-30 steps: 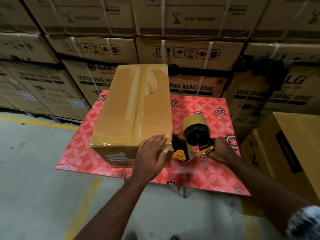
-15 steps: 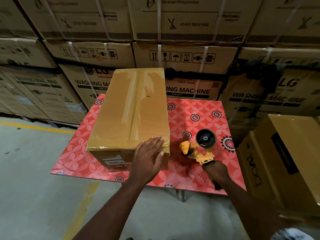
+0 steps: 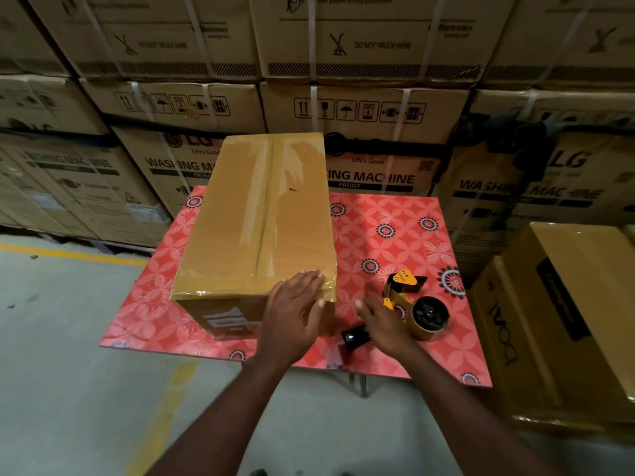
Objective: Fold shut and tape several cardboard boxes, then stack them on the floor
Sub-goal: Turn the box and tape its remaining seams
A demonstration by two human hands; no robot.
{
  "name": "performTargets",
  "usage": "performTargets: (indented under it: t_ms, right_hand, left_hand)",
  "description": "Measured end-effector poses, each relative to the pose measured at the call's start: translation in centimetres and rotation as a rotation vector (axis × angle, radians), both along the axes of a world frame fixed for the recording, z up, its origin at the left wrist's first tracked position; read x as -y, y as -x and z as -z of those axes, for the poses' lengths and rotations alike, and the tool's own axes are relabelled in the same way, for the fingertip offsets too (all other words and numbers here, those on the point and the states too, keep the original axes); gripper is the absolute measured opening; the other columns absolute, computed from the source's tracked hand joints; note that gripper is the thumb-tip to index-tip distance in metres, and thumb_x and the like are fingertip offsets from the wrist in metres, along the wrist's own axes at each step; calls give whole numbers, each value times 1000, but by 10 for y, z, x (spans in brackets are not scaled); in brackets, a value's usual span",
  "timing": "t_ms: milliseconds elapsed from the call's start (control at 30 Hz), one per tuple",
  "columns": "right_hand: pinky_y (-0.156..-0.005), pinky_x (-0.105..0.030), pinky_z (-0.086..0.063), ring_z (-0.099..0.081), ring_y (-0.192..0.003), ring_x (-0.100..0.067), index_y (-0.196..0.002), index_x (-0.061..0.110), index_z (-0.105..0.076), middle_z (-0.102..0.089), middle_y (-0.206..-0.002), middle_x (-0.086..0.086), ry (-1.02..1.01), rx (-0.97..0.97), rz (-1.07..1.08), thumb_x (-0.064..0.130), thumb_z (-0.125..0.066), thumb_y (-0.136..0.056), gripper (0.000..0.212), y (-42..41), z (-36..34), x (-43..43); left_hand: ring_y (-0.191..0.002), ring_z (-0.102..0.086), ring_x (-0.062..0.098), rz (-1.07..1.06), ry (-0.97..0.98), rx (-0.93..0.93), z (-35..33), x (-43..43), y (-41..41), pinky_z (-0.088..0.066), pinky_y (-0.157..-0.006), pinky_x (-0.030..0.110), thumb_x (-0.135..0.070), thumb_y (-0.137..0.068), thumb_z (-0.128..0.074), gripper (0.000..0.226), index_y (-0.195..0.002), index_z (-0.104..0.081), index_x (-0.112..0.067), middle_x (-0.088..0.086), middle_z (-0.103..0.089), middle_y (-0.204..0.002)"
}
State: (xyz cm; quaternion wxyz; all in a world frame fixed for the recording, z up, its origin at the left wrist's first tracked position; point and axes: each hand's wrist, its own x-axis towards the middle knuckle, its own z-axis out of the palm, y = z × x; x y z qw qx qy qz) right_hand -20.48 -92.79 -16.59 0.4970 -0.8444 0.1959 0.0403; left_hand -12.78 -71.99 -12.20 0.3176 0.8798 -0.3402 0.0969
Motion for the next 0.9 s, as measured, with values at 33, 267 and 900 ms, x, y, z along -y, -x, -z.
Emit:
performTargets:
  t_ms: [33,267,900]
  right_hand:
    - [-107,-34,-45,-56,-128,-13,-135,25,-59,-63,-137,1,-162,140,26,85,-29,-87,82,-8,-8,-10]
    - [-86,-25,-52,-65,-99,-10,-150,17,-48,-72,-113,-6,-165,421,173,49,-40,-103,58,-30,-3,-71]
    - [-118,-36,-38,-40,-145,-7,-139,18,-60,-40,-158,-2,115,583,-47,28,-61,-101,40,-33,-35,-48]
  left_hand:
    - [-145,-37,7,-3,-1,-3,0,0,0,-26,-119,40,-38,-101,-45,47,-145,-55,-26,-11,-48,-153]
    - [-147,-34,8,24,-47,1,1,-2,-3,-28,-119,43,-27,-100,-43,49,-149,-49,-25,-10,-45,-156]
    - [-120,-61,14,43,-25,134,-12,-9,-21,-35,-95,27,-20,-90,-64,39,-128,-70,-24,-5,-70,-128]
